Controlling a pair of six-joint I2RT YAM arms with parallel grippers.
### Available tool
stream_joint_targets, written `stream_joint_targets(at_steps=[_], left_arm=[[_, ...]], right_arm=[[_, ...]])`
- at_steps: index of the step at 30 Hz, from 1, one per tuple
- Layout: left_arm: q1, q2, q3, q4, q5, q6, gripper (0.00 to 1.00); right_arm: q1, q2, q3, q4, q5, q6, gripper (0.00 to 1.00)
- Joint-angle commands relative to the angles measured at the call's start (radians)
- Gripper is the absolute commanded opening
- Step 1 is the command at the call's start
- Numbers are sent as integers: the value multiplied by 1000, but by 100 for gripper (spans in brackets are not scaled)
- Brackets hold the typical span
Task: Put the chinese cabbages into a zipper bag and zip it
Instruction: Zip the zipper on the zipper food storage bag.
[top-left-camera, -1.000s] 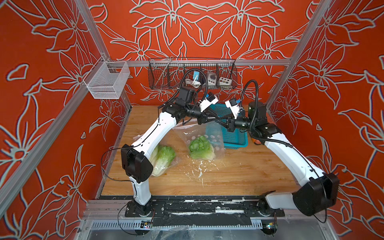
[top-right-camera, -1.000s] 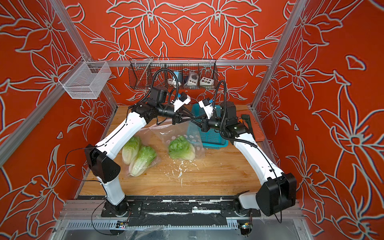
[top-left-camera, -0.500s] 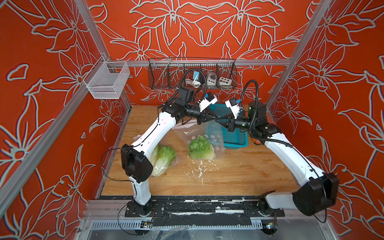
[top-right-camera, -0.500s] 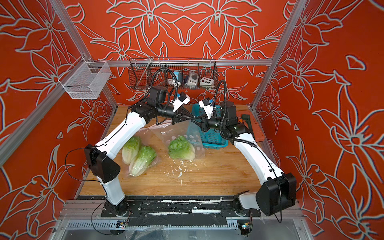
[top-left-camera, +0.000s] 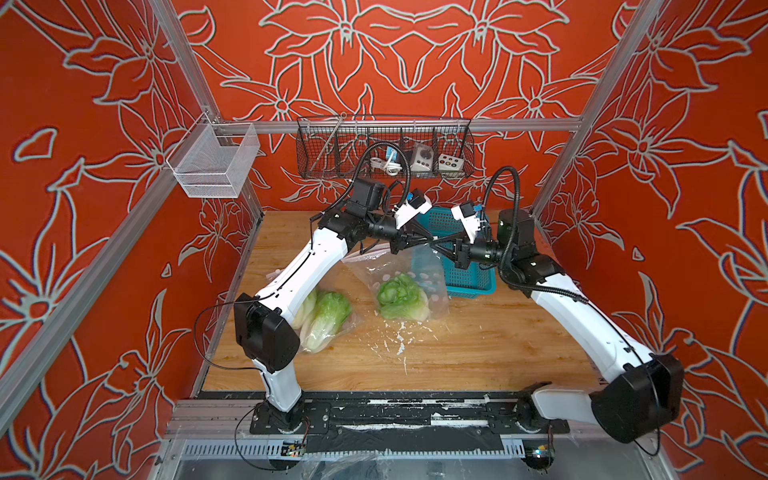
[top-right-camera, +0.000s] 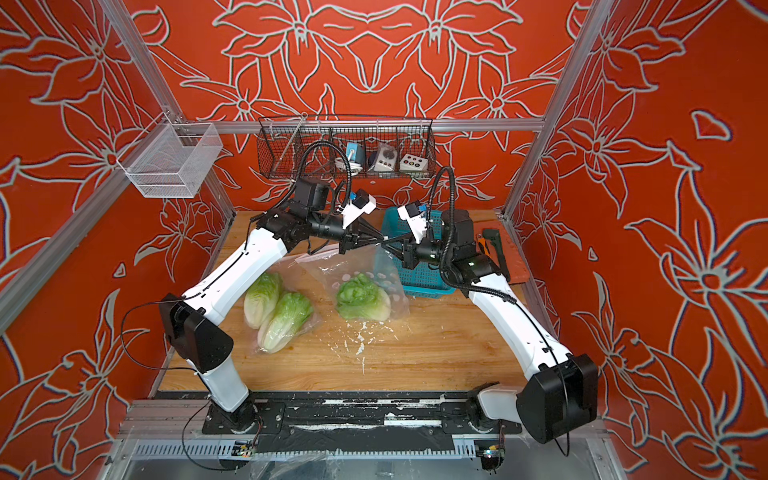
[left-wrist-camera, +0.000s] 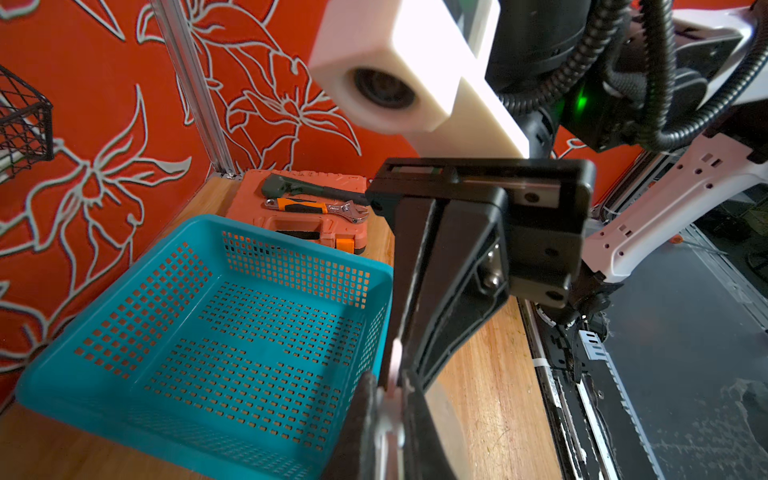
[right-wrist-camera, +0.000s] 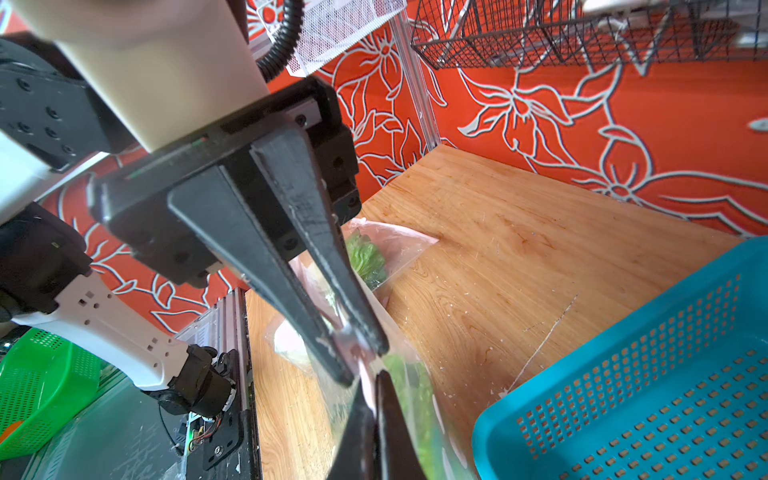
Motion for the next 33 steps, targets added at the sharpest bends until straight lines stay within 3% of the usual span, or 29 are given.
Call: stream_joint_targets(at_steps=[1, 7, 14, 20, 28, 31, 32, 33], left_arm=[[32, -41, -22, -26, -38, 41, 11], [69, -95, -85, -2, -66, 38, 11], [116, -180, -247, 71, -225, -41, 12], [153, -277, -411, 138, -317, -63, 12], [195, -314, -492, 186, -316, -100, 12], [196, -306, -491, 205, -275, -127, 12], [196, -304, -491, 217, -266, -146, 12], [196, -299, -492, 228, -256, -158, 12]], right_arm=[[-18, -53, -9, 41, -2, 8, 0], [-35, -72, -6, 10, 41, -1, 0], [-64, -92, -9, -49, 350, 63, 0], [-93, -64, -6, -51, 455, 104, 0], [-122, -38, 12, -62, 465, 139, 0], [-122, -32, 7, -41, 409, 161, 0], [-121, -32, 2, -39, 384, 165, 4], [-120, -37, -8, -44, 364, 171, 14]])
